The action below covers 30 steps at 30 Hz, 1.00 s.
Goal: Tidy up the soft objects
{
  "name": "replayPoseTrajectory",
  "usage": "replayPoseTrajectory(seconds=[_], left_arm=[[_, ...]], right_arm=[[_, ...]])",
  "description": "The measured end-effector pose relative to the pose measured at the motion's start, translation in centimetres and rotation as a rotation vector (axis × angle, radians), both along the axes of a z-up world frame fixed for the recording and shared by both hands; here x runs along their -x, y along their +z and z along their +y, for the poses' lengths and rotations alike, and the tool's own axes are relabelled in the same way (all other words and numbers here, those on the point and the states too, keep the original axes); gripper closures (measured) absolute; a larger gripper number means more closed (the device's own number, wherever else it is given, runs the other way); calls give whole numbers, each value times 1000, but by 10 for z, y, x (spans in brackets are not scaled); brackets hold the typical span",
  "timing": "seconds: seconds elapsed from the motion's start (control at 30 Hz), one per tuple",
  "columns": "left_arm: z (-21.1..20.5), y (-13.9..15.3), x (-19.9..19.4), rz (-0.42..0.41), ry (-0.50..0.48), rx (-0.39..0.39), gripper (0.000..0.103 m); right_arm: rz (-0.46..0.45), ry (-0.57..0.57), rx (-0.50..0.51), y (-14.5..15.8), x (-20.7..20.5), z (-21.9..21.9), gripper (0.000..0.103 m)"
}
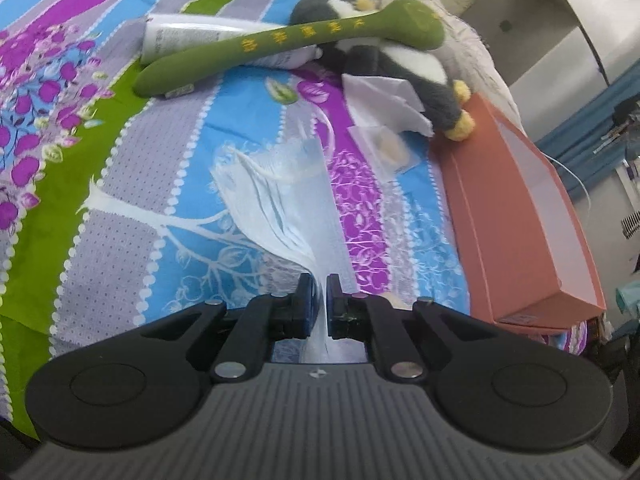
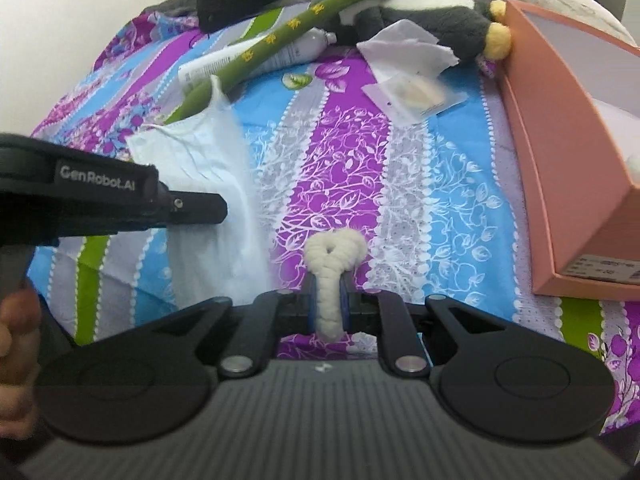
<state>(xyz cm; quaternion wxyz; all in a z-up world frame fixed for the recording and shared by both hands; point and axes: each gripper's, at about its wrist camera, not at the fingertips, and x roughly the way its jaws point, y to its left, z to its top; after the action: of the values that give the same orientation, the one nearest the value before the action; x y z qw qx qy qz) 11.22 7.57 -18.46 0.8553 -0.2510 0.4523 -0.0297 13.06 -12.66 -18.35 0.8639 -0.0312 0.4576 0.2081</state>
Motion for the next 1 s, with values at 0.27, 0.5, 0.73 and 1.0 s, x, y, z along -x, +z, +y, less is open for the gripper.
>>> replayPoseTrajectory(seconds=[0.27,0.5,0.73,1.0], left_arm=[[-13,27,2,-63,-64,-9,95],[-11,40,5,-96,-56,-12,95],[6,10,13,19,-7,-18,69],[36,-24,22,59,89,47,54]], right_arm=[[-80,-47,-28,30,2,-10,88],[-105,-69,-24,40,3,-18,88],[-48,-80,-19,23,10,-16,88],[-8,-78,-4,11,10,-15,88]])
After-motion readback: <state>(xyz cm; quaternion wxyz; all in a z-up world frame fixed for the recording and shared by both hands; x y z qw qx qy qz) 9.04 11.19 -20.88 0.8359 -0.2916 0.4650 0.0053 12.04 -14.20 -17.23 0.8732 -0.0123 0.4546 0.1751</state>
